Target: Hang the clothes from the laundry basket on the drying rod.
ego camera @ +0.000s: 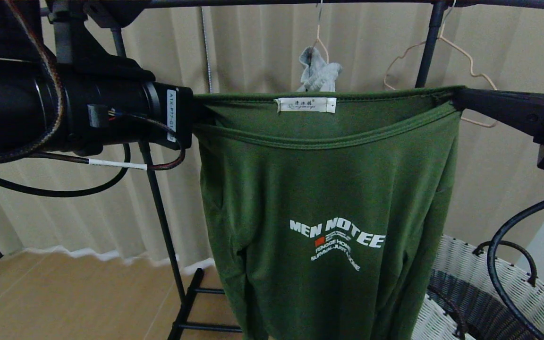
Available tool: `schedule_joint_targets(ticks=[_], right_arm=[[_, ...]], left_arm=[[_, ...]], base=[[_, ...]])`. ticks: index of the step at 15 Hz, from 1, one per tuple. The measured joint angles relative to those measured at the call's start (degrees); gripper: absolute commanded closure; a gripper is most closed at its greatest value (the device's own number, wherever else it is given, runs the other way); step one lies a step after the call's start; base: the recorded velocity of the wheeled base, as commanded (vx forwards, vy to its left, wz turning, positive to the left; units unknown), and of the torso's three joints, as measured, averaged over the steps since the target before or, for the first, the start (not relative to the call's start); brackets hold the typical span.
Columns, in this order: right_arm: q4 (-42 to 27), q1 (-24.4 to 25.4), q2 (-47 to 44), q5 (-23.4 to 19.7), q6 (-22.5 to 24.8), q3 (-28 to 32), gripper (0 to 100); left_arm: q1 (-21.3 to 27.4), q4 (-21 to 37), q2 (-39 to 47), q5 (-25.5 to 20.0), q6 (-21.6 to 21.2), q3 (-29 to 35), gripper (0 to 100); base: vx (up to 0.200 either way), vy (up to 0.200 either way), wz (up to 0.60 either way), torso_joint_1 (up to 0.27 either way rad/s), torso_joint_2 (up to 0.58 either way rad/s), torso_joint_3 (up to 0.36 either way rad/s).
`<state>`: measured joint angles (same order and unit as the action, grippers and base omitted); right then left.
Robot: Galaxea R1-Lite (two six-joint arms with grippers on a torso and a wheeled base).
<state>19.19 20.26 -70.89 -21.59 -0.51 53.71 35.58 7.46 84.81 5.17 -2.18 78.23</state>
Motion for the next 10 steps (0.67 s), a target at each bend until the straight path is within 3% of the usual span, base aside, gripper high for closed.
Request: schedule_joint_targets(ticks=[4, 5, 10], right_arm=[[-1.2, -0.1, 0.1, -0.1, 0.0, -0.6, 100], [-1.8, -0.1, 0.1, -0.1, 0.0, -0.6, 0], [-1.2, -0.1, 0.5, 0.0, -0.1, -3.1, 0]], left_arm=[[0.0, 0.0, 0.0, 0.0, 0.0, -0.1, 100], [0.0, 0.0, 0.0, 0.0, 0.1, -0.1, 100], [-0.3, 0.0, 0.0, 0.3, 0.0, -1.5, 100]], base=[[0.000, 0.000, 0.00, 0.000, 0.00, 0.000], [0.000, 0.000, 0.00, 0.000, 0.00, 0.000], [0.000, 0.000, 0.00, 0.000, 0.00, 0.000]])
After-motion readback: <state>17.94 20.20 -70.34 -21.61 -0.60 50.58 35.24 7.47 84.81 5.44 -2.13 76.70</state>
